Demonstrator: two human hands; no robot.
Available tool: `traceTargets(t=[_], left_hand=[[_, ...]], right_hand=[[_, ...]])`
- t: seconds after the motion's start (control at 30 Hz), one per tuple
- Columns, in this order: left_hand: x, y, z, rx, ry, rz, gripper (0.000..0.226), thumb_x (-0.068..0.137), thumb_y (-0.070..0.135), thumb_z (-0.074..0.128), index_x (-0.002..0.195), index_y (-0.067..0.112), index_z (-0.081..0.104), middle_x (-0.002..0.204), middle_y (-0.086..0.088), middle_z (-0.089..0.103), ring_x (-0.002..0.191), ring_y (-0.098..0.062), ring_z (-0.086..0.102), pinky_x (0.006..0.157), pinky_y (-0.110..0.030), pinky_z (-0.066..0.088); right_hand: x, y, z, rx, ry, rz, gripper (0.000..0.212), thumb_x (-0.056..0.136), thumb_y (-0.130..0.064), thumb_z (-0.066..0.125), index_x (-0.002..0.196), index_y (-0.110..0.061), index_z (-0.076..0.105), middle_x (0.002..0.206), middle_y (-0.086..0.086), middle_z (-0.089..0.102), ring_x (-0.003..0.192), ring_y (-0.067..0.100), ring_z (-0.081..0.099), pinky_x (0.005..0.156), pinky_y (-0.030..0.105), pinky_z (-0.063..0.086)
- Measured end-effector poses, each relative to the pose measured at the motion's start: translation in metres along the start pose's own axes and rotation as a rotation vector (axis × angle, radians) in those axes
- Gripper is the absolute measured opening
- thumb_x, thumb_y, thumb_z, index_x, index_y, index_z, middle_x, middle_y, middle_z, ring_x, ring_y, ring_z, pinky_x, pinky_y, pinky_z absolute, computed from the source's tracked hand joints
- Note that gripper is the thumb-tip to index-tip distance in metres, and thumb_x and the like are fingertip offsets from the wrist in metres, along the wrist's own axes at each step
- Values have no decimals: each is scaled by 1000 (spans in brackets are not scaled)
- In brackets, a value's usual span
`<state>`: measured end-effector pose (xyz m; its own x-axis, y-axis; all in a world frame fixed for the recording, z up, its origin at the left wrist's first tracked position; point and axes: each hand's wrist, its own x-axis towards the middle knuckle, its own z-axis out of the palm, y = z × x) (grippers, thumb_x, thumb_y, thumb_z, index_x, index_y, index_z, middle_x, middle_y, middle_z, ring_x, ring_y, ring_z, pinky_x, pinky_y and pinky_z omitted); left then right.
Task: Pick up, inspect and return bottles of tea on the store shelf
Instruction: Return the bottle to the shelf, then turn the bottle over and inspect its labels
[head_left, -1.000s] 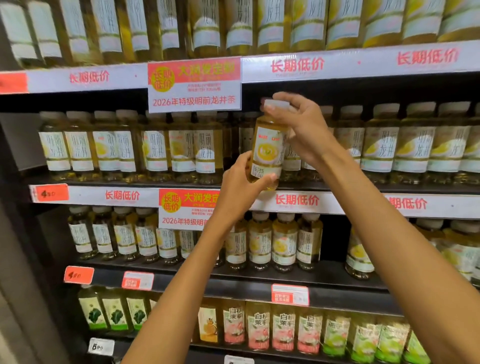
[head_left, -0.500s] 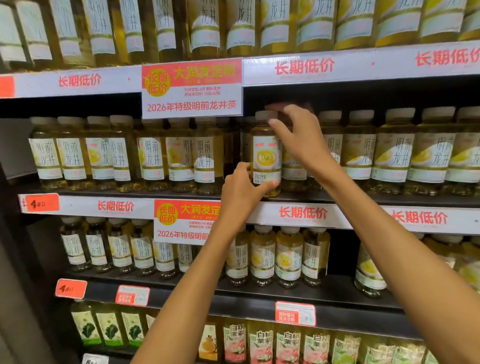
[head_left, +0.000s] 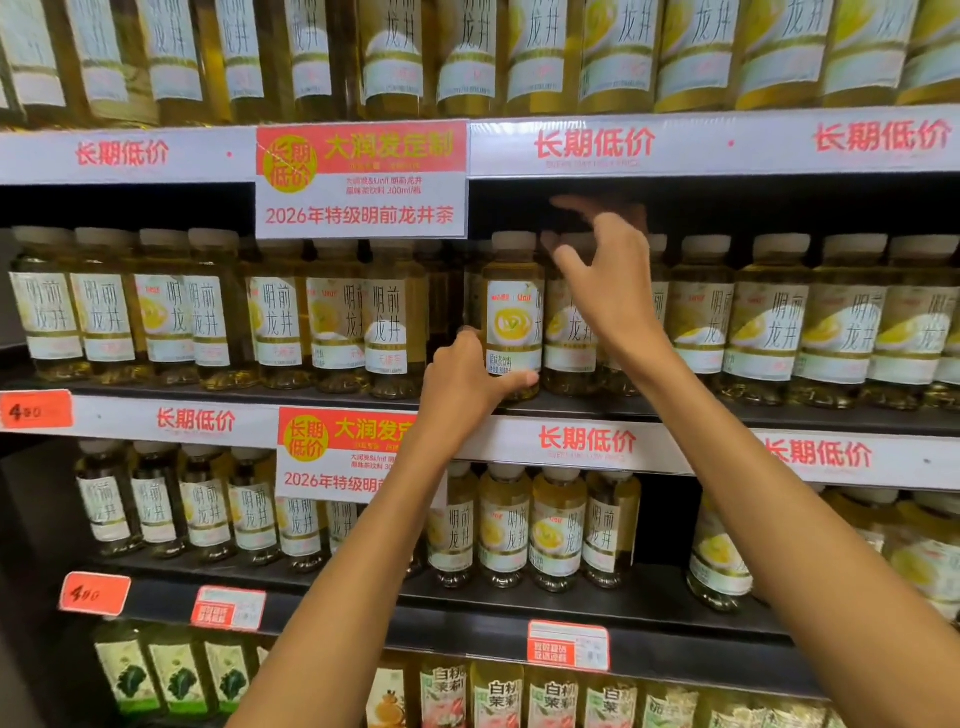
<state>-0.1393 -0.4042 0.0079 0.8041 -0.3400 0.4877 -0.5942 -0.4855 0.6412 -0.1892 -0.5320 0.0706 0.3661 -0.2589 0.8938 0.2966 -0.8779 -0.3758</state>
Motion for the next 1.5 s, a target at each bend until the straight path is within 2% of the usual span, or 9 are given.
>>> traceTargets(t=[0.17, 0.33, 0.57, 0.83, 0.97, 1.07, 1.23, 1.33, 1.5], left_hand=[[-1, 5, 1, -42, -24, -30, 67, 80, 34, 76, 131, 6, 43, 129, -10, 58, 120, -24, 54, 84, -27, 43], [-13, 14, 0, -12, 96, 5, 72, 84, 28, 71, 141, 8, 32, 141, -11, 43, 131, -26, 40, 101, -35, 38], [-63, 18, 24, -243, 318, 260, 41, 91, 12, 60, 131, 14, 49, 130, 0, 52, 120, -9, 47, 101, -23, 39], [-67, 23, 35, -188, 129, 359, 67, 86, 17, 69, 143, 15, 34, 144, -1, 41, 134, -8, 34, 107, -14, 25], [-77, 27, 33, -244, 90, 428, 76, 77, 27, 77, 140, 16, 35, 140, 0, 41, 130, -8, 36, 110, -34, 37], [-90, 23, 28, -321, -33, 451, 74, 74, 36, 79, 134, 23, 38, 131, 6, 49, 122, -5, 47, 99, -32, 48], [-127, 16, 37, -570, -283, 268, 60, 76, 33, 77, 125, 30, 44, 112, 17, 64, 103, 4, 61, 84, -20, 54], [-145, 7, 43, -638, -318, 186, 52, 77, 28, 77, 120, 33, 49, 106, 22, 65, 96, 3, 63, 74, -15, 53], [-174, -4, 40, -844, -503, -60, 63, 60, 61, 76, 116, 39, 55, 105, 18, 71, 97, -1, 67, 76, -19, 55]], right_hand=[[12, 10, -3, -371, -269, 133, 32, 96, -25, 51, 123, -9, 56, 115, 17, 61, 115, 36, 55, 100, 50, 42], [2, 12, -7, -432, -184, 28, 33, 97, -35, 51, 82, -6, 57, 74, 8, 57, 79, 32, 63, 77, 48, 51], [-26, 16, -21, 83, 6, -49, 41, 88, -27, 67, 123, -19, 48, 120, 0, 46, 109, 3, 46, 93, 21, 44], [-62, 4, -38, 475, 109, 56, 27, 88, -12, 67, 111, -8, 53, 103, -9, 58, 95, -4, 57, 77, 14, 48], [-78, -13, -65, 695, 168, 97, 19, 89, -14, 64, 104, -20, 54, 103, -1, 68, 97, 12, 65, 81, 25, 54], [-90, -22, -82, 867, 69, 185, 17, 87, -18, 65, 102, -20, 59, 102, 3, 72, 98, 20, 67, 82, 31, 55], [-109, -21, -88, 1005, -142, 471, 50, 76, -29, 73, 116, -4, 59, 95, 3, 73, 95, 16, 69, 79, 25, 54], [-123, -11, -86, 989, -224, 575, 40, 80, -32, 66, 110, -6, 64, 95, 3, 73, 96, 17, 69, 79, 26, 54], [-145, -2, -77, 1194, -344, 751, 53, 77, -50, 62, 112, -11, 63, 94, 10, 73, 93, 25, 71, 79, 34, 57]])
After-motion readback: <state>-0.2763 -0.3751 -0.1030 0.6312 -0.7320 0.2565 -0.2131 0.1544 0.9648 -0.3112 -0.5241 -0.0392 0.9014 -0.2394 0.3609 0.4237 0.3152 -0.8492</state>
